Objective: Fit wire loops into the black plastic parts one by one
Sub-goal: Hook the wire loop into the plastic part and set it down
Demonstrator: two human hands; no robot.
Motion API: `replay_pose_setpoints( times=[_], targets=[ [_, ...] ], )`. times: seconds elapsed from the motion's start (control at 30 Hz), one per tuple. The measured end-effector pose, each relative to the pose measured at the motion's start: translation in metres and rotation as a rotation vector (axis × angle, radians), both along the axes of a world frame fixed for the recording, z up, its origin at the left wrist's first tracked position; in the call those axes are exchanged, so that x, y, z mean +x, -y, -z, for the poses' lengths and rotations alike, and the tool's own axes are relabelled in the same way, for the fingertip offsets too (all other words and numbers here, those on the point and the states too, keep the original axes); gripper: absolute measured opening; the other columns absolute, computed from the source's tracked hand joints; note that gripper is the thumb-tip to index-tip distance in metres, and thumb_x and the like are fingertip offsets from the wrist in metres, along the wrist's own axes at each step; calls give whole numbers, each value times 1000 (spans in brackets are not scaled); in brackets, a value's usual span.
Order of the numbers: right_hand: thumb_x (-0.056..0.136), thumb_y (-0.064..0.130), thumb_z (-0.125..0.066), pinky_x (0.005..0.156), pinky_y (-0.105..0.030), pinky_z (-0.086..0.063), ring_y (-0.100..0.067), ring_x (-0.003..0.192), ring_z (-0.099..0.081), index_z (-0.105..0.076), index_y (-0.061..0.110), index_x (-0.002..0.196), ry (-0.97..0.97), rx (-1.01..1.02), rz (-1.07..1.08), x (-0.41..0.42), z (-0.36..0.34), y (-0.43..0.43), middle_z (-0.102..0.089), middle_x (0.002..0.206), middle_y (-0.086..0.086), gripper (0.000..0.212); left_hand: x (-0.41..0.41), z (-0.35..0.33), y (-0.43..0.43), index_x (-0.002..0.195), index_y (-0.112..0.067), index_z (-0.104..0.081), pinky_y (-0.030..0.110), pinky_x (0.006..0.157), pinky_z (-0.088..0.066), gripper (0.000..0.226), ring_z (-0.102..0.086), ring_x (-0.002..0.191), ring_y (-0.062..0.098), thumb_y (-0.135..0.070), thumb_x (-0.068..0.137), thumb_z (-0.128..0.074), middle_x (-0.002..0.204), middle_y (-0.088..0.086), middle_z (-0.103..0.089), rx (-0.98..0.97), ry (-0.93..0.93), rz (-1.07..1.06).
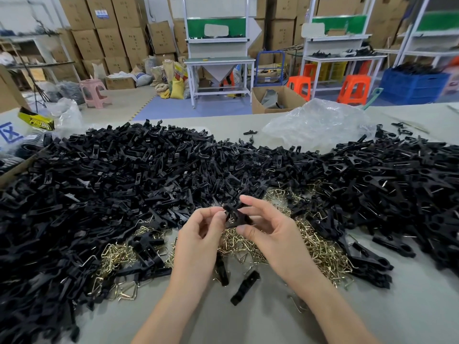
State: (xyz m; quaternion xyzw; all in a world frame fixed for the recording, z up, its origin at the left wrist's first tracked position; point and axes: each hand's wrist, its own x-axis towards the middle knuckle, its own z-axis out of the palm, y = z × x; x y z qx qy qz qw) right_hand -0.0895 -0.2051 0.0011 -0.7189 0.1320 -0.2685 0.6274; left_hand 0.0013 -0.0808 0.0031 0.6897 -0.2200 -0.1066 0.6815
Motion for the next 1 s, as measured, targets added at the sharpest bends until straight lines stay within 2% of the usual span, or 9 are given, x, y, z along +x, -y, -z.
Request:
replay_pose_setpoints(
  times=[0.1, 0.2, 0.3, 0.47, 0.63, 0.73, 0.8, 0.9, 1.0],
  targets=[
    [88, 12, -77, 88, -9, -49, 3, 105, -66, -68, 43, 120, -13, -105, 60, -1, 2, 0, -70, 110, 28, 46, 4, 0, -4, 94, -24, -74, 17, 65, -49, 10, -57, 65, 5, -25, 96, -65, 73, -8, -66, -106, -110, -22],
    [89, 16, -77, 92, -14, -50, 1, 106, -66, -70, 43, 114, -21, -186, 111, -2, 5, -1, -70, 109, 26, 38, 4, -1, -1, 98, -16, -74, 20, 70, -52, 11, -62, 73, 8, -20, 96, -65, 79, -1, -71, -206, -279, 20],
    [89, 14, -77, 89, -13, -49, -1, 104, -66, -69, 43, 111, 1, -229, 138, -2, 5, -1, -70, 108, 23, 38, 2, -2, 3, 96, -12, -71, 18, 68, -54, 10, -67, 76, 8, -15, 97, -62, 88, 3, -77, -182, -304, 71],
    [88, 8, -76, 88, -9, -47, 0, 105, -65, -69, 41, 109, 32, -289, 143, -2, 6, 1, -66, 110, 23, 39, 2, 0, 3, 81, -21, -78, 29, 75, -49, 20, -61, 74, 8, -21, 95, -63, 81, 0, -73, -111, -334, 117],
    [89, 6, -75, 90, -8, -45, 1, 109, -63, -65, 45, 107, 30, -375, 153, 0, 9, 1, -64, 112, 24, 45, 0, 3, 4, 93, -11, -78, 28, 69, -47, 18, -61, 74, 10, -24, 94, -65, 90, 6, -74, -134, -422, 140],
    [88, 6, -75, 90, -7, -44, 1, 109, -62, -66, 44, 108, 36, -407, 155, 0, 10, 2, -65, 111, 23, 44, -1, 4, 5, 92, -10, -76, 27, 66, -48, 17, -61, 75, 11, -22, 94, -65, 87, 7, -72, -117, -437, 162],
    [89, 6, -75, 91, -7, -44, 1, 109, -63, -67, 42, 110, 33, -407, 143, -1, 10, 3, -66, 110, 23, 43, 0, 4, 5, 90, -10, -73, 26, 64, -50, 14, -63, 75, 11, -19, 96, -63, 89, 8, -72, -104, -440, 205],
    [89, 5, -74, 93, -10, -47, 3, 109, -65, -70, 43, 110, 9, -295, 59, -2, 10, 5, -70, 111, 24, 44, 6, 0, 2, 89, -6, -67, 26, 61, -53, 15, -63, 72, 13, -18, 96, -61, 83, 9, -71, -94, -471, 304],
    [89, 11, -75, 99, -16, -49, 5, 112, -64, -68, 48, 111, -58, -230, -33, -1, 8, 3, -71, 112, 27, 44, 10, -7, -5, 100, -2, -68, 29, 63, -57, 30, -63, 70, 15, -28, 87, -66, 78, 7, -68, -65, -515, 412]
  ],
)
